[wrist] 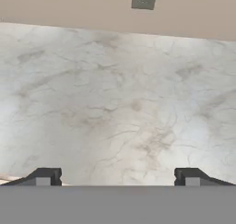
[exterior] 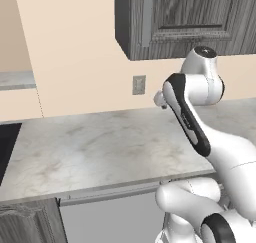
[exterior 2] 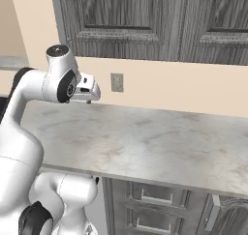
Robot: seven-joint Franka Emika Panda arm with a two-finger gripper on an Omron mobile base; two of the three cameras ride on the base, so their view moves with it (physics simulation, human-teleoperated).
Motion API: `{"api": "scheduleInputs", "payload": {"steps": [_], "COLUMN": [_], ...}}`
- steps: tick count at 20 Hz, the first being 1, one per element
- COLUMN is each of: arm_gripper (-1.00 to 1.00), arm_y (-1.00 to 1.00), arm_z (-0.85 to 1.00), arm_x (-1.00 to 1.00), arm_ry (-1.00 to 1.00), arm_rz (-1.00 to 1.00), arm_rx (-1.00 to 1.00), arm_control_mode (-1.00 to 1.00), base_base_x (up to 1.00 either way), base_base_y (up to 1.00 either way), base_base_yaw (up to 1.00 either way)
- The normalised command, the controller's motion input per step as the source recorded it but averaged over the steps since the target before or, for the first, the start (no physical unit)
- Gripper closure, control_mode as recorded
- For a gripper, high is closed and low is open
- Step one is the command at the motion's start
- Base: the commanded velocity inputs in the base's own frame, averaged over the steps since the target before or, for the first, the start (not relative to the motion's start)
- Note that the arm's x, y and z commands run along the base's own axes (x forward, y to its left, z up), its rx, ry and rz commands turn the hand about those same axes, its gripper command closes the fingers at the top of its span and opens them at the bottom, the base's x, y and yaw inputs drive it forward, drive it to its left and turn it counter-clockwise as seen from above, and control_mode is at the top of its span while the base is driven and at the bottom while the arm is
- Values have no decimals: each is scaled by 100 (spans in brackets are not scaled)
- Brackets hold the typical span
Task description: Open the cabinet, pick the kettle from the cabinet, and place it in the sink.
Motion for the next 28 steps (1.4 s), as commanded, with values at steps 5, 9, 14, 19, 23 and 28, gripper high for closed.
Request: {"api": "scheduleInputs", "payload": {"steps": [5,9,14,19,23,28], "arm_gripper": [-100,-100,-100,-100,-100,-100], "arm_y": [12,14,25,24,25,22], "arm_z": [17,25,31,37,40,39], "arm_x": [-20,-16,-6,-1,0,0], "arm_ry": [-26,-22,-9,-1,0,0], "arm_rz": [0,-3,-1,0,0,0], "arm_rx": [0,-2,-4,-4,0,-1], "arm_control_mode": [-100,-100,-100,-100,-100,-100], "base_base_x": [0,0,0,0,0,0], "base_base_y": [0,0,0,0,0,0], "base_base_yaw": [0,0,0,0,0,0]}}
